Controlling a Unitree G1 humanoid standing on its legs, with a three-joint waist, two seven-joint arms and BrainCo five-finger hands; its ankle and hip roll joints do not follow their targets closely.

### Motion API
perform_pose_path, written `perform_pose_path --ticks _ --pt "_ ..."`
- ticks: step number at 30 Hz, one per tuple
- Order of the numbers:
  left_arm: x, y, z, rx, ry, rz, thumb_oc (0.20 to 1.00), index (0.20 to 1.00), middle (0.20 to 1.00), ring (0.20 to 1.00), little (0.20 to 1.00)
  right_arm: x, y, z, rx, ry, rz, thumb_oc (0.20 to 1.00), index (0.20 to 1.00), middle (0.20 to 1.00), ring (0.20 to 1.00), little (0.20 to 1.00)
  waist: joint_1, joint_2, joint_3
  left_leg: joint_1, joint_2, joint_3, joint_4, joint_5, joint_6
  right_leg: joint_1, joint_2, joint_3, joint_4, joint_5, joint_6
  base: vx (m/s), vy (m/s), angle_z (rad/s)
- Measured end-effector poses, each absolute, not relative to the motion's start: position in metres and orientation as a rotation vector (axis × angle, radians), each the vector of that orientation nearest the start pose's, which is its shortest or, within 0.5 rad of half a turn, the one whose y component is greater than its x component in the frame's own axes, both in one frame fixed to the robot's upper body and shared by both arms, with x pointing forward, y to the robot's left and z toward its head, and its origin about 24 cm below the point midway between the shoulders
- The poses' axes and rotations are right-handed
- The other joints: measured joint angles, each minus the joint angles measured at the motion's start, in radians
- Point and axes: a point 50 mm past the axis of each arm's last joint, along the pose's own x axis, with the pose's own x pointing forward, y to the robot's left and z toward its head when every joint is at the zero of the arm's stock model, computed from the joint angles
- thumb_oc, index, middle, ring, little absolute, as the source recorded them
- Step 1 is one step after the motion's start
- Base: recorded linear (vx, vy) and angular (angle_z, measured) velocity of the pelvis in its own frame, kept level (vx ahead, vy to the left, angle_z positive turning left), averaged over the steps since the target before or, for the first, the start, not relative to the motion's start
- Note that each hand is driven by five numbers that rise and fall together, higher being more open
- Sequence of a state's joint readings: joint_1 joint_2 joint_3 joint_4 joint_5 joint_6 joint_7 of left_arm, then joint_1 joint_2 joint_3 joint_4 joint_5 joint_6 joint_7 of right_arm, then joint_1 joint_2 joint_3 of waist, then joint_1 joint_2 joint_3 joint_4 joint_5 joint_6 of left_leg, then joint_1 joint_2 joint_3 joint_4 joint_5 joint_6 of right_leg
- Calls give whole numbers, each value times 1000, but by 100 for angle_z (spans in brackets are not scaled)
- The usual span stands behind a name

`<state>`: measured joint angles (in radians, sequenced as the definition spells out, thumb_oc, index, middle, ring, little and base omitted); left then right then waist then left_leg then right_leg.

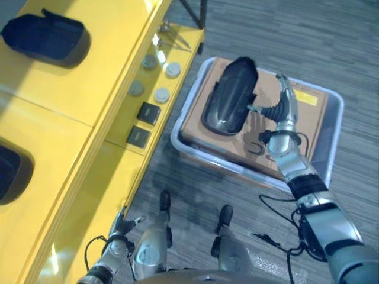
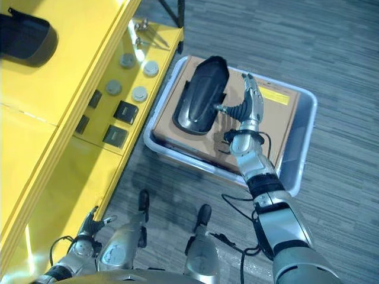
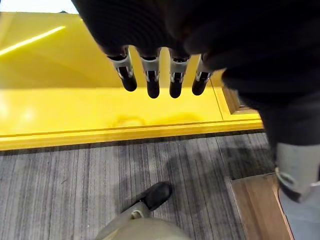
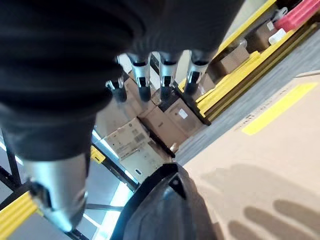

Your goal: Move parts from the plastic box to the shelf.

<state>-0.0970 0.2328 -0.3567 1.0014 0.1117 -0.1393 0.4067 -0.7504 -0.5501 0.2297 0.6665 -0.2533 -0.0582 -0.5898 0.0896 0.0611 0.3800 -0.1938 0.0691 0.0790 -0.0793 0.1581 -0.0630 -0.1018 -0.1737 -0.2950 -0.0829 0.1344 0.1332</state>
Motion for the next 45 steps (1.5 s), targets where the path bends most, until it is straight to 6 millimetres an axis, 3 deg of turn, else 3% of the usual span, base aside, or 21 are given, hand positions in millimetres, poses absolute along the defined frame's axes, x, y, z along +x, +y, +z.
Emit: perform_pose_path --ticks 5,8,15,16,17,19,24,26,33,35,38,39,41,45 --pt "194 197 -113 632 629 82 1000 1000 1000 1000 1000 382 -244 167 -873 -286 -549 1000 1000 1000 1000 1000 9 -2 5 -14 -11 -27 0 4 5 1 -7 -22 0 0 0 -9 29 15" --pt "194 197 -113 622 633 88 1000 1000 1000 1000 1000 386 -254 150 -941 -159 -554 1000 1000 1000 1000 1000 14 -4 7 -17 -10 -30 0 6 7 0 -7 -24 0 -1 1 -4 5 2" --pt "192 199 -116 608 654 100 1000 1000 1000 1000 1000 382 -270 122 -923 23 -586 1000 1000 1000 1000 1000 12 -4 7 -57 -9 -54 0 21 4 -25 -4 -43 0 -1 2 -3 12 8" --pt "191 199 -116 602 661 104 1000 1000 1000 1000 1000 382 -269 120 -920 31 -578 768 768 768 768 768 11 -4 7 -67 -9 -53 0 23 5 -35 -4 -43 0 2 3 0 0 0" --pt "190 199 -117 602 669 106 1000 1000 1000 1000 1000 382 -264 116 -903 41 -567 200 200 200 200 200 10 -4 7 -70 -9 -53 0 24 5 -39 -4 -43 0 4 2 0 0 0" --pt "190 202 -119 597 688 119 1000 1000 1000 1000 1000 384 -259 111 -858 62 -561 200 200 200 200 200 8 -4 7 -66 -9 -53 0 25 5 -35 -3 -42 0 4 2 0 0 0" --pt "195 200 -115 589 665 108 1000 1000 1000 1000 1000 383 -287 127 -682 127 -602 200 200 200 200 200 19 -4 7 -58 -8 -70 0 30 4 -18 -1 -54 0 4 2 16 -9 7" --pt "195 203 -114 592 663 100 1000 1000 1000 1000 1000 380 -290 119 -586 171 -602 200 200 200 200 200 18 -3 3 -45 -9 -79 0 31 4 0 -2 -64 0 3 3 20 -4 10" --pt "199 206 -109 544 649 121 1000 1000 1000 1000 1000 367 -296 90 -499 249 -574 200 200 200 200 200 16 -3 -48 -26 -9 -79 0 31 1 23 -2 -69 0 -1 4 42 -36 4" --pt "207 213 -97 459 590 207 1000 1000 1000 1000 1000 360 -294 82 -453 218 -564 200 200 200 200 200 15 -6 -56 0 -8 -80 0 27 -1 50 0 -71 0 -4 3 34 -37 1" --pt "215 219 -79 426 495 231 1000 1000 1000 1000 1000 357 -282 91 -438 94 -526 200 200 200 200 200 -9 -6 -81 8 -6 -75 0 26 -1 53 1 -65 0 -4 3 53 -47 -9" --pt "230 217 -54 403 369 218 1000 1000 1000 1000 1000 348 -282 89 -462 59 -506 200 200 200 200 200 -11 -14 -89 34 -3 -66 0 23 -1 72 2 -53 0 -3 2 70 -54 -15" --pt "239 215 -34 384 261 205 1000 1000 1000 1000 1000 343 -282 88 -506 45 -492 200 200 200 200 200 -15 -19 -106 56 -1 -50 0 13 -2 86 3 -39 -1 -4 3 63 -48 -21" --pt "253 210 9 320 71 184 1000 1000 1000 1000 1000 326 -272 109 -686 -122 -416 200 200 200 200 200 -41 -40 -134 102 5 -27 -1 -5 -10 113 3 -10 -5 -10 5 58 -41 -23"
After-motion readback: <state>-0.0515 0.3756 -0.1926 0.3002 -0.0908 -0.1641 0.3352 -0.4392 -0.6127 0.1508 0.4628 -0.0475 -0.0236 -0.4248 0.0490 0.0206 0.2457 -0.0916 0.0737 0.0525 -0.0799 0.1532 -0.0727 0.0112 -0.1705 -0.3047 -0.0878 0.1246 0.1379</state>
